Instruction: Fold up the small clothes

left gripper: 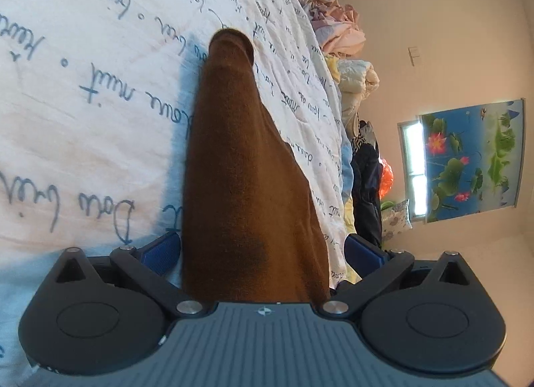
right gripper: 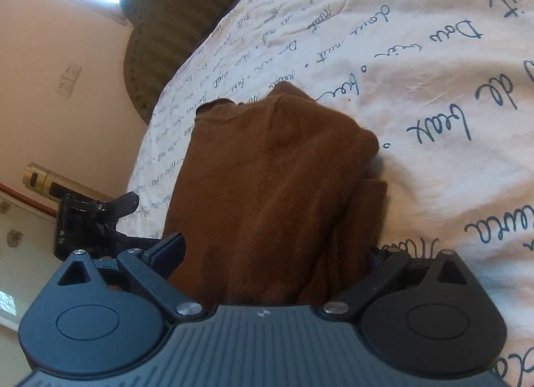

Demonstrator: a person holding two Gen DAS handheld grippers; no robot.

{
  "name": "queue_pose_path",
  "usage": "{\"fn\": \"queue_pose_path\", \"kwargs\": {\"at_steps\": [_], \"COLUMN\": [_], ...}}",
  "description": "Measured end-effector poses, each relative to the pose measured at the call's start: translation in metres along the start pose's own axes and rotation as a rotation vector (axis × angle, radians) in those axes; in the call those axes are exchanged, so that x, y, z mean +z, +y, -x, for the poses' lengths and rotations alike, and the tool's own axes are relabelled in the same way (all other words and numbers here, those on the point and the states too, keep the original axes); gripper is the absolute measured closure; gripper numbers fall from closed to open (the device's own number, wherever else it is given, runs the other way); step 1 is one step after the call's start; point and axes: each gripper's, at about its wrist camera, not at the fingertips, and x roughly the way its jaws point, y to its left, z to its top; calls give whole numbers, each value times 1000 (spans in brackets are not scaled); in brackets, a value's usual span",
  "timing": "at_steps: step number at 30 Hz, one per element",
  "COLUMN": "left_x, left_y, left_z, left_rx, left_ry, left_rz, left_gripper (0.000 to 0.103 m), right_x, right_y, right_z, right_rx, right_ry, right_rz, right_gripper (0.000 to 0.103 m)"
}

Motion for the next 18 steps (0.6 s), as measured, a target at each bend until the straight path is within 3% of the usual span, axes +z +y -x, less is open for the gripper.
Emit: {"fn": "queue_pose_path", "kwargs": {"at_steps": [4, 6, 7, 8, 10, 13, 16, 18], "left_x": [-9, -12, -12, -13, -15, -19, -24, -27], "left_y": [-4, -6, -8, -6, 1, -1, -18, -35], "left_z": [-13, -16, -18, -20, -20, -13, -7, 0], "left_rx": [19, 30, 55, 104, 110, 128, 195, 259], "left_ry": [12, 7, 17, 36, 44, 20, -7, -35], "left_rz": [-74, -87, -98, -87, -50, -85, -171, -263], "left_gripper": [2, 7, 30, 67, 70, 74, 76, 76], "right_x": [-9, -9, -9, -10, -11, -13, -13, -7], "right_y": [-4, 5, 10, 14, 18, 28, 56, 72], "right_z": [-3, -9, -11, -13, -15, -13, -12, -13], "right_rx": [39, 12, -3, -36, -77, -103, -141, -108], "right_ry": [-59, -66, -62, -56, -60, -80, -99, -105], "right_rz": [10, 19, 24, 19, 25, 43, 128, 150], "right_gripper": [0, 4, 24, 65, 70, 74, 76, 76]}}
